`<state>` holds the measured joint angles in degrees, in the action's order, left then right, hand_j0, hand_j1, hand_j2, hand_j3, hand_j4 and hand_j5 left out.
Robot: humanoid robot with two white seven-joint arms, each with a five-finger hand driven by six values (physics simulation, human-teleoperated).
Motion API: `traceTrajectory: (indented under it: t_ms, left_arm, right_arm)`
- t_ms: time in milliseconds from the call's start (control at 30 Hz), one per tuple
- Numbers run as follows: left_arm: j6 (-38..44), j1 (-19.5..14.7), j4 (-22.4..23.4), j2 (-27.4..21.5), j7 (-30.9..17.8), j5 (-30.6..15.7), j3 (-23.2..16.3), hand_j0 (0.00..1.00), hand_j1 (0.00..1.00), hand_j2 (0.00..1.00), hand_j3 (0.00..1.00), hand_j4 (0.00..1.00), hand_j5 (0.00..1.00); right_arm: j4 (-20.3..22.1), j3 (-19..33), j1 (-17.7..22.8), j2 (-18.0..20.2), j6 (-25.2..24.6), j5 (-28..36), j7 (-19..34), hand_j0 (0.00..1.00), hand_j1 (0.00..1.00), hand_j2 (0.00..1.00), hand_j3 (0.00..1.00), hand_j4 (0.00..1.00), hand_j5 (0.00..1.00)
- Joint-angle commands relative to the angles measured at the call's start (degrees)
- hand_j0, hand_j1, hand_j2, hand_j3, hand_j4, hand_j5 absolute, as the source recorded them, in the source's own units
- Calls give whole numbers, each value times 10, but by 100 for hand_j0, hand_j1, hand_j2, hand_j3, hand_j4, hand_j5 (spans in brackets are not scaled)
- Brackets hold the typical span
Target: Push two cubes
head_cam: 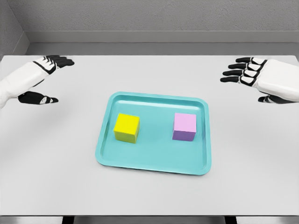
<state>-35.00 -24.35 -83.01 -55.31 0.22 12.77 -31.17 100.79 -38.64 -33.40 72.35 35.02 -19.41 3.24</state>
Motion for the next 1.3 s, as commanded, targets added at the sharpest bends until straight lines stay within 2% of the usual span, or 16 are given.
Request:
traceTrajectory:
  t_ms: [0,267,333,367,400,433,567,633,667,767,833,933,1033,1100,1167,1267]
  left_arm:
    - [0,1,3,-2,0,5,0,100,100,100,100,100,100]
    - [0,4,-4,-2,0,7,-1,100,100,100,100,100,100]
    - [0,3,-4,-2,0,7,-1,100,100,100,100,100,100]
    - [0,3,-5,-2,-2,7,-1,100,100,100,100,100,100]
    - [0,1,-4,-2,-11,7,0,100,100,100,100,100,100]
    - [0,0,-4,-2,-15,7,0,100,100,100,100,100,100]
    - [0,2,-3,-2,-16,7,9,100,100,100,100,100,100]
    - [0,4,-4,-2,-17,8,8,100,100,100,100,100,100]
    - [0,4,-5,-2,-17,8,8,100,100,100,100,100,100]
    - [0,5,-5,-2,-18,8,8,100,100,100,100,100,100]
    - [0,5,-5,-2,-33,8,8,100,100,100,100,100,100]
    - [0,4,-5,-2,-38,8,8,100,100,100,100,100,100]
    - [0,4,-5,-2,-38,37,8,100,100,100,100,100,100]
    - [0,3,-3,-3,-60,54,9,100,100,100,100,100,100]
    - [0,1,-2,-3,-63,88,9,82,82,82,82,82,82]
    - [0,2,2,-2,-63,126,7,79,79,79,79,79,79]
  right_arm:
    - [-1,-6,0,1,0,2,2,100,100,100,100,100,100]
    - [-1,-12,-16,-1,0,11,4,100,100,100,100,100,100]
    - [-2,-14,-16,-2,0,7,22,100,100,100,100,100,100]
    - [-9,-12,-18,-2,0,3,90,100,100,100,100,100,100]
    - [-22,-7,-48,-11,0,-8,166,100,100,100,100,100,100]
    - [-22,-8,-60,-16,0,-13,194,100,100,100,100,100,100]
    - [-17,-13,-62,-11,0,-9,200,100,100,100,100,100,100]
    - [-18,-7,-62,-13,0,-4,250,100,100,100,100,100,100]
    - [-17,-8,-62,-19,0,3,273,87,87,87,87,87,87]
    - [-17,-10,-62,-37,0,2,318,69,69,69,69,69,69]
    - [-17,-7,-62,-38,0,2,318,61,61,61,61,61,61]
    - [-19,-6,-62,-51,0,0,318,60,60,60,60,60,60]
    - [-21,-7,-56,-60,0,-5,318,57,57,57,57,57,57]
    - [-23,-8,-50,-71,0,-7,318,57,57,57,57,57,57]
    - [-23,-11,-48,-86,0,-13,318,57,57,57,57,57,57]
    - [-50,-10,-37,-128,0,-31,318,57,57,57,57,57,57]
